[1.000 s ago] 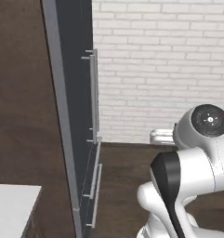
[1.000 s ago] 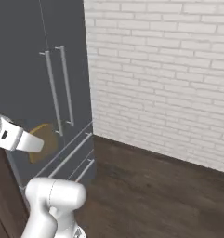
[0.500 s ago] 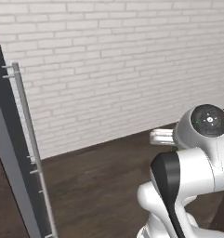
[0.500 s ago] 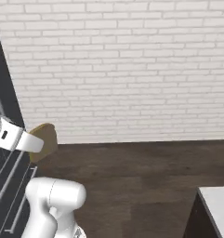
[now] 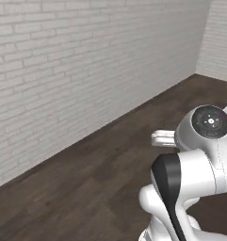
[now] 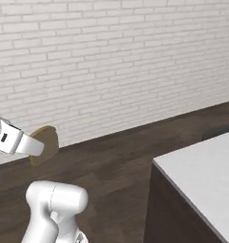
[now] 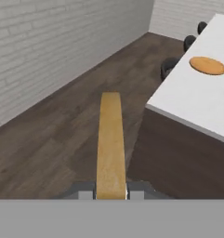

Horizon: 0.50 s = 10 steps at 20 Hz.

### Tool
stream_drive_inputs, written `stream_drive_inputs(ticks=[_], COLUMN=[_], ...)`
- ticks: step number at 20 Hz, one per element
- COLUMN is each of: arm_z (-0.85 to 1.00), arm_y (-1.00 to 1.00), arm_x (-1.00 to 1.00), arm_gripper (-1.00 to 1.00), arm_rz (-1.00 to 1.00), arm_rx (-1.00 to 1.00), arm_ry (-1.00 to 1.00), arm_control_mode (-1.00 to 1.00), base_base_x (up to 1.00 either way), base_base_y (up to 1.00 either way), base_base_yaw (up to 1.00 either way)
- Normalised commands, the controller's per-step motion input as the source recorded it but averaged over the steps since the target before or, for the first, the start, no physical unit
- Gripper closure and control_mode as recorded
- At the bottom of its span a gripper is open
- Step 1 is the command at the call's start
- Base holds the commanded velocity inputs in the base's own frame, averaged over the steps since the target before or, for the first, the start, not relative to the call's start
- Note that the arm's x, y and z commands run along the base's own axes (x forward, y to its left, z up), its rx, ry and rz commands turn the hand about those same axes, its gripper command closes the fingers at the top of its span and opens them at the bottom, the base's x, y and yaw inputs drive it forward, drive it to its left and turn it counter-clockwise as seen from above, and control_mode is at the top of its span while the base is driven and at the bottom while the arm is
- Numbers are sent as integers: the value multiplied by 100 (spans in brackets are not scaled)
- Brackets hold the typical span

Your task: Start the toaster. Once the lever pops up, take the bread to the plate on the dining counter.

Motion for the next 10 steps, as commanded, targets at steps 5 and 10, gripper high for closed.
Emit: stream_drive_inputs(ticks=[5, 10], arm_z=[0, 0], arm_y=[0, 0], arm_x=[0, 0], arm_gripper=[100, 100], arm_rz=[0, 0], arm_rx=[0, 0], arm_ry=[0, 0], arm_control_mode=[100, 100], base_base_x=[41, 58], base_base_y=[0, 12], base_base_yaw=[-49, -44])
